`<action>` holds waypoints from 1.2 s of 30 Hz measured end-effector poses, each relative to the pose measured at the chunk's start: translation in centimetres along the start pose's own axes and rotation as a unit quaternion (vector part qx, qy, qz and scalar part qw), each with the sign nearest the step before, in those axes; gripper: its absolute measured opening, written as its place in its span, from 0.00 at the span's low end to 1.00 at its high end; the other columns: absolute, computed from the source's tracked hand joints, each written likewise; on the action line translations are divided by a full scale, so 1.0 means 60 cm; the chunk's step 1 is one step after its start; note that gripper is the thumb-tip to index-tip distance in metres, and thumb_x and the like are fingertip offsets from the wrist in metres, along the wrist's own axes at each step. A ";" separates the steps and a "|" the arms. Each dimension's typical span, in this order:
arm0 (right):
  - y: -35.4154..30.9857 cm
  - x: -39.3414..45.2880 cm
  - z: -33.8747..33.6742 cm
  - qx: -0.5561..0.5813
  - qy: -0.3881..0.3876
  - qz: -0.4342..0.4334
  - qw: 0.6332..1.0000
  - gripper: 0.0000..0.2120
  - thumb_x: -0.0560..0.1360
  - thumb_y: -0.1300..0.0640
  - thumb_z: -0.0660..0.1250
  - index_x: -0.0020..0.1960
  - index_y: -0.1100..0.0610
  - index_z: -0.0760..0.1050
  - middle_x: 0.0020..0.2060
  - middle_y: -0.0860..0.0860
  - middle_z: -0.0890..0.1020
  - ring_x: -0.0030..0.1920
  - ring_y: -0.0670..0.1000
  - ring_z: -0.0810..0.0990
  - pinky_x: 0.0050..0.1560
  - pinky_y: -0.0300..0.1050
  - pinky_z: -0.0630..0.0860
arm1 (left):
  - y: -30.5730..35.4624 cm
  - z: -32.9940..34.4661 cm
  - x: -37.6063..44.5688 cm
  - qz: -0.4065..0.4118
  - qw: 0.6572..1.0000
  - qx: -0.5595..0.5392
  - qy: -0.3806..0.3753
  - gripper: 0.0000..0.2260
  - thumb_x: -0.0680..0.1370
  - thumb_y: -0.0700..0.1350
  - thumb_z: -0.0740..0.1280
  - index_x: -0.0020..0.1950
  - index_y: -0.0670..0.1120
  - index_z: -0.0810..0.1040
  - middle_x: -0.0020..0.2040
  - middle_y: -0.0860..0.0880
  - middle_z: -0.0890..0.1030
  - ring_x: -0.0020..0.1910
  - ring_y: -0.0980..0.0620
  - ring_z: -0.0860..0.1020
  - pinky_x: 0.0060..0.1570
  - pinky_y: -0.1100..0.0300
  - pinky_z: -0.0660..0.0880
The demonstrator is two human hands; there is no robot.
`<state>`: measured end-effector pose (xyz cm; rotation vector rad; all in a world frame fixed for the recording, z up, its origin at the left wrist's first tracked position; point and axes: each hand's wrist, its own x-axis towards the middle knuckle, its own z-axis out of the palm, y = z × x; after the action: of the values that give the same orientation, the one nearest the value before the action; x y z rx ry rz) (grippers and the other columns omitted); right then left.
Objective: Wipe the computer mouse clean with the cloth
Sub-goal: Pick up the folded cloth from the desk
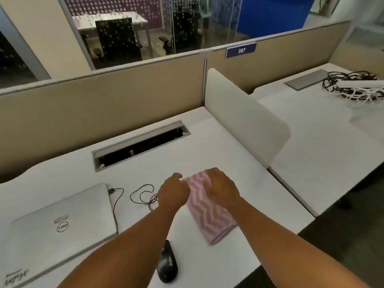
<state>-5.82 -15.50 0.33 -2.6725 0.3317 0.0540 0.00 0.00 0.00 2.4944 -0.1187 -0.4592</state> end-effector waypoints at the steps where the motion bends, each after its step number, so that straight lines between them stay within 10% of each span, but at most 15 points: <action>1: 0.009 -0.002 0.006 -0.005 -0.025 0.020 0.999 0.21 0.80 0.49 0.57 0.71 0.55 0.66 0.67 0.52 0.71 0.65 0.54 0.73 0.63 0.48 0.70 | -0.004 0.014 0.002 -0.029 0.999 -0.017 -0.021 0.20 0.78 0.49 0.61 0.70 0.50 0.73 0.62 0.47 0.81 0.62 0.45 0.77 0.59 0.54 0.72; 12: 0.077 -0.008 0.110 0.020 -0.148 0.058 0.987 0.26 0.77 0.52 0.63 0.73 0.55 0.63 0.73 0.52 0.65 0.72 0.55 0.64 0.69 0.49 0.67 | -0.040 0.143 0.021 -0.238 0.933 -0.255 -0.088 0.30 0.79 0.40 0.64 0.79 0.37 0.57 0.70 0.39 0.72 0.53 0.48 0.70 0.49 0.57 0.68; 17: 0.089 -0.004 0.146 -0.030 -0.184 0.027 0.982 0.27 0.78 0.53 0.63 0.74 0.56 0.60 0.77 0.52 0.59 0.77 0.56 0.56 0.73 0.53 0.62 | -0.041 0.164 0.045 -0.255 0.911 -0.316 -0.076 0.20 0.78 0.41 0.64 0.69 0.39 0.73 0.60 0.40 0.80 0.56 0.41 0.80 0.52 0.53 0.78; 24: 0.074 0.006 0.132 0.033 -0.098 0.086 0.991 0.13 0.76 0.50 0.62 0.57 0.55 0.75 0.54 0.52 0.79 0.55 0.55 0.77 0.57 0.50 0.76 | -0.040 0.165 0.051 -0.243 0.913 -0.317 -0.083 0.10 0.74 0.44 0.67 0.53 0.41 0.80 0.48 0.42 0.83 0.44 0.45 0.80 0.40 0.58 0.75; 36: 0.113 0.074 0.126 0.196 -0.079 0.274 0.938 0.38 0.74 0.45 0.68 0.77 0.57 0.55 0.70 0.56 0.70 0.66 0.59 0.73 0.63 0.53 0.75 | -0.042 0.178 0.051 -0.254 0.939 -0.229 -0.030 0.23 0.72 0.39 0.71 0.63 0.39 0.65 0.58 0.39 0.76 0.51 0.40 0.81 0.51 0.47 0.81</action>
<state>-3.03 -19.14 -9.79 -2.0955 0.9201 0.3345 -0.93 -4.26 -10.52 2.0274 0.5615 -0.6819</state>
